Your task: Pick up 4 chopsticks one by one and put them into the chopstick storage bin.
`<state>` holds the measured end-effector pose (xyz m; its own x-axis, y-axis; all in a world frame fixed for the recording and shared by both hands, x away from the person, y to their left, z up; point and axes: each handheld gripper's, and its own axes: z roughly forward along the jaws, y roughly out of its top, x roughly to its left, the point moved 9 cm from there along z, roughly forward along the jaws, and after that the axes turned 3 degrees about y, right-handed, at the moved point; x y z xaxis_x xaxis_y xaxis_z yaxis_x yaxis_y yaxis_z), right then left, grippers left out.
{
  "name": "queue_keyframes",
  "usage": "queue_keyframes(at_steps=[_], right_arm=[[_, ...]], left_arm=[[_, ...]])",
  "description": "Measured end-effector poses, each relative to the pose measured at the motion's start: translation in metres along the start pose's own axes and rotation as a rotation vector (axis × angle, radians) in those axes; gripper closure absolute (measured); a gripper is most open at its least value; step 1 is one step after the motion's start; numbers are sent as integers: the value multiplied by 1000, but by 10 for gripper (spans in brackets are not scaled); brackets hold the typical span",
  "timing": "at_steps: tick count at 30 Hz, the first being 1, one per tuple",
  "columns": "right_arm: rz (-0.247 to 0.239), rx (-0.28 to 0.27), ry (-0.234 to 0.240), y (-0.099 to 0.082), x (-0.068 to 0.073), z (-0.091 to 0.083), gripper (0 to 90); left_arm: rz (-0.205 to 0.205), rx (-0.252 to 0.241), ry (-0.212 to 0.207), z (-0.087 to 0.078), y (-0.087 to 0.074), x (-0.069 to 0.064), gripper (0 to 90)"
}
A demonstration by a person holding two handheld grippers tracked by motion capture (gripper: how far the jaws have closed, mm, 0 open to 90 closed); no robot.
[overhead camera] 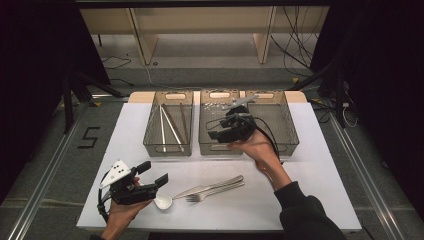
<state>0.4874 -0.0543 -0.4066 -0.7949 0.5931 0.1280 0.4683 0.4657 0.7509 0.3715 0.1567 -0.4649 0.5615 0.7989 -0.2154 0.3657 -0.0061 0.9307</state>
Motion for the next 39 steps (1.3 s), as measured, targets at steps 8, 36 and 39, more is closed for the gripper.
queue_keyframes(at_steps=[8,36,39], right_arm=[[67,12,-50,-37,-16,-24,365],[183,66,-132,-112,-41,-46,317],[189,78,-136,-117,-42,-47,316]], left_arm=[[0,1,1,1,0,0,166],[-15,9,8,5,0,2,166],[-10,13,6,5,0,1,166]])
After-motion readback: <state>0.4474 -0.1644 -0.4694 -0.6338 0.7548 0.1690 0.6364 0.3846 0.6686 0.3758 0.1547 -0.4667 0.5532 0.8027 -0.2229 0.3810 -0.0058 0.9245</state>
